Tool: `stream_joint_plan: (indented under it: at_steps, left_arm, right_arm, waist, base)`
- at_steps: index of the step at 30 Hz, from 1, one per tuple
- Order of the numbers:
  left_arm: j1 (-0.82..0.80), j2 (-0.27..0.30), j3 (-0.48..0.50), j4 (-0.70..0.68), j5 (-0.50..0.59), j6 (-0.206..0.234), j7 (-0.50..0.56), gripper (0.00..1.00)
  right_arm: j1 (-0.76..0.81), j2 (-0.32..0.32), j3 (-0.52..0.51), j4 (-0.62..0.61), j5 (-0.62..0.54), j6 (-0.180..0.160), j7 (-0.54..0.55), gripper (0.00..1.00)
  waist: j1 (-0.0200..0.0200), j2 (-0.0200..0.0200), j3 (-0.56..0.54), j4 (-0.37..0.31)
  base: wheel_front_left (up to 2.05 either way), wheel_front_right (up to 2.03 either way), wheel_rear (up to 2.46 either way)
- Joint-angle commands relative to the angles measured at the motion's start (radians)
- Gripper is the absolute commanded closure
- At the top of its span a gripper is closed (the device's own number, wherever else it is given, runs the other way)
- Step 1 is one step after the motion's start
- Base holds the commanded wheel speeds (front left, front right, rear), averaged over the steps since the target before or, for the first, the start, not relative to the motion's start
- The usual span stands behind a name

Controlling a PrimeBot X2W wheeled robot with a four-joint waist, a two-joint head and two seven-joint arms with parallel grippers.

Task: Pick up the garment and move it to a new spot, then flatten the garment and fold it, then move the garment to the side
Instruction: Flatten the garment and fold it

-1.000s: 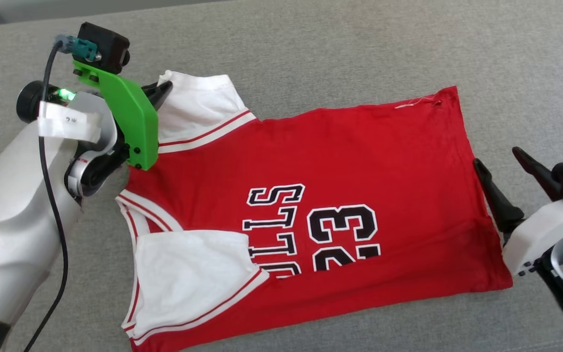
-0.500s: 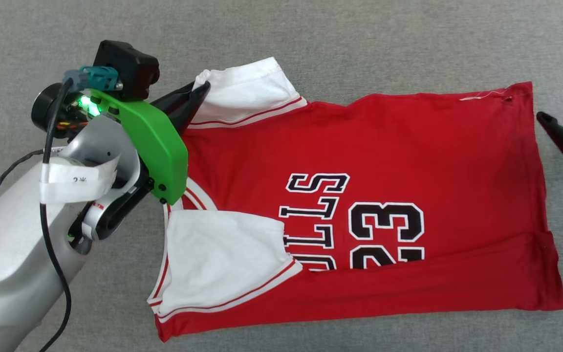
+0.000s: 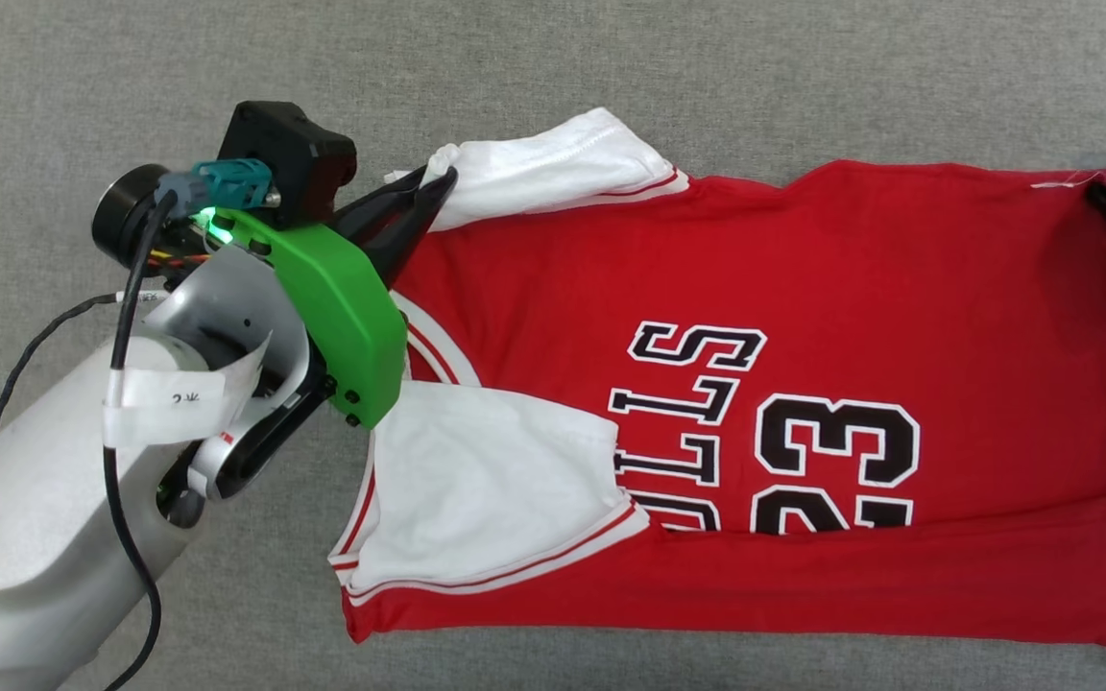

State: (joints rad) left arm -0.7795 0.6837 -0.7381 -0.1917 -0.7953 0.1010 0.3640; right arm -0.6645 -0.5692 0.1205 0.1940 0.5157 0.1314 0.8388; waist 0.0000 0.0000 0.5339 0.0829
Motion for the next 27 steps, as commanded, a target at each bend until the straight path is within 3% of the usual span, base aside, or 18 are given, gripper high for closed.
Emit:
stream_joint_plan:
  at_steps: [1, 3, 4, 5, 18, 27]
  left_arm:
    - [0.007, -0.008, -0.002, -0.002, 0.006, 0.002, -0.007, 1.00]
    - [0.008, -0.012, -0.004, 0.002, 0.005, -0.001, -0.011, 1.00]
    - [0.008, -0.013, -0.004, 0.005, 0.004, -0.002, -0.013, 1.00]
    - [0.010, -0.014, -0.004, 0.011, 0.002, -0.004, -0.016, 1.00]
    - [0.063, -0.020, 0.012, 0.101, -0.031, -0.001, -0.077, 1.00]
    - [0.140, -0.004, 0.022, 0.119, -0.066, 0.015, -0.106, 1.00]
  right_arm:
    - [-0.007, 0.002, 0.018, 0.025, -0.006, -0.001, -0.004, 0.00]
    - [-0.001, 0.000, 0.034, 0.046, -0.003, -0.001, -0.005, 0.00]
    - [0.002, -0.001, 0.040, 0.053, -0.002, -0.001, -0.006, 0.53]
    - [0.005, -0.003, 0.047, 0.060, 0.000, -0.001, -0.009, 1.00]
    - [0.034, -0.005, 0.024, 0.093, 0.061, -0.001, -0.184, 1.00]
    - [0.141, -0.003, -0.005, 0.061, 0.152, -0.001, -0.318, 1.00]
  waist:
    - [0.0000, 0.0000, 0.009, 0.011]
    - [0.0000, 0.0000, 0.009, 0.014]
    - [0.0000, 0.0000, 0.008, 0.014]
    - [0.0000, 0.0000, 0.006, 0.015]
    - [0.0000, 0.0000, -0.099, 0.004]
    - [0.0000, 0.0000, -0.215, -0.001]
  base:
    - [0.00, 0.00, 0.00]
    - [0.00, 0.00, 0.00]
    - [0.00, 0.00, 0.00]
    - [0.00, 0.00, 0.00]
    - [0.00, 0.00, 0.00]
    - [0.00, 0.00, 0.00]
